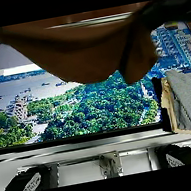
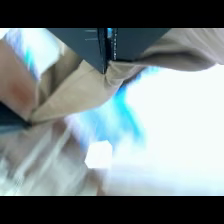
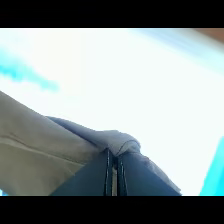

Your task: Fold the shirts.

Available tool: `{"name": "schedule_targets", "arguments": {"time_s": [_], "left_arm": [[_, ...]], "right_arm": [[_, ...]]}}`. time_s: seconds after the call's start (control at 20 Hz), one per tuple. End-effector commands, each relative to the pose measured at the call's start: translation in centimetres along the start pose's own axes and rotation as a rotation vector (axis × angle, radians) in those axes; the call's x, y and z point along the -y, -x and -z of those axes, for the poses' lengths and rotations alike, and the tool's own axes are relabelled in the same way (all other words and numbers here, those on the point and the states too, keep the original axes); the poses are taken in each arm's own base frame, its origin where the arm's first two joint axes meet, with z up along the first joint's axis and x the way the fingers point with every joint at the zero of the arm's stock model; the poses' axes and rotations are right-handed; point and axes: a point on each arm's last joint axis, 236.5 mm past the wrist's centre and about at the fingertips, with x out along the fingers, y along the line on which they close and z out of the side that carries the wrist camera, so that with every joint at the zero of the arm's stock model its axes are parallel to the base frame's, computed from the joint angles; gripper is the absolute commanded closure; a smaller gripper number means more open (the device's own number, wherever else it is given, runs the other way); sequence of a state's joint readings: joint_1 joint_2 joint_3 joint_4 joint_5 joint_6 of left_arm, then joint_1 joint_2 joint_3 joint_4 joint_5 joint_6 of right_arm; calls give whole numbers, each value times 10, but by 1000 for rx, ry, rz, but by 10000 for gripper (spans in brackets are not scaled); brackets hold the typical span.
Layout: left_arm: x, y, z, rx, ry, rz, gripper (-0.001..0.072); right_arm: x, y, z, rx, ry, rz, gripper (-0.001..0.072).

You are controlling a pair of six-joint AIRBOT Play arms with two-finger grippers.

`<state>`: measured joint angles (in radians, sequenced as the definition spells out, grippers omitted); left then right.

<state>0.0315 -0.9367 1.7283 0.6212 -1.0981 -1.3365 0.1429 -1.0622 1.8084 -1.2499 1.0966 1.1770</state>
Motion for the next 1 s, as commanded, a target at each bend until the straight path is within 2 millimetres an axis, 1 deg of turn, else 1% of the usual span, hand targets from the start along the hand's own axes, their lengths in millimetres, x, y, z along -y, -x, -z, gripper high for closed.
{"name": "schedule_targets", "arguments": {"time_s": [0.0, 0.05, 0.1, 0.15, 0.2, 0.25, 0.3, 0.35, 0.4, 0.45, 0.55, 0.65, 0.7, 0.75, 0.8, 0.85, 0.95], "left_arm": [[92, 84, -75, 257, -146, -9, 670], [95, 95, -77, 273, -144, -39, 670], [93, 102, -73, 267, -139, -74, 670], [86, 105, -64, 234, -134, -121, 670], [73, 105, -51, 177, -117, -174, 670], [60, 105, -36, 111, -98, -222, 670], [48, 105, -18, 33, -85, -269, 670], [33, 102, -1, -46, -68, -305, 670], [21, 102, 15, -109, -52, -335, 670], [6, 100, 29, -166, -29, -371, 670], [-30, 95, 53, -244, 12, -454, 670], [-79, 94, 82, -332, 48, -578, 669], [-108, 94, 100, -388, 61, -649, 670], [-137, 94, 122, -450, 81, -716, 669], [-161, 92, 144, -510, 103, -761, 669], [-184, 87, 172, -576, 132, -791, 669], [-222, 71, 227, -679, 196, -806, 669]], "right_arm": [[-7, 144, -98, 340, 93, 132, 647], [-11, 167, -105, 379, 100, 145, 647], [-16, 183, -108, 400, 104, 149, 647], [-20, 192, -107, 403, 107, 148, 647], [-23, 196, -101, 385, 107, 141, 647], [-25, 196, -94, 354, 103, 133, 647], [-25, 191, -84, 309, 97, 130, 647], [-24, 182, -72, 250, 89, 119, 647], [-20, 168, -58, 182, 75, 114, 647], [-18, 152, -45, 114, 63, 101, 647], [-12, 105, -14, -43, 15, 56, 647], [-12, 45, 25, -218, -35, -26, 647], [-8, 10, 46, -299, -58, -53, 647], [-3, -24, 66, -363, -79, -69, 647], [4, -63, 88, -420, -111, -79, 647], [10, -102, 112, -466, -160, -82, 647], [18, -171, 155, -513, -244, -78, 647]]}}
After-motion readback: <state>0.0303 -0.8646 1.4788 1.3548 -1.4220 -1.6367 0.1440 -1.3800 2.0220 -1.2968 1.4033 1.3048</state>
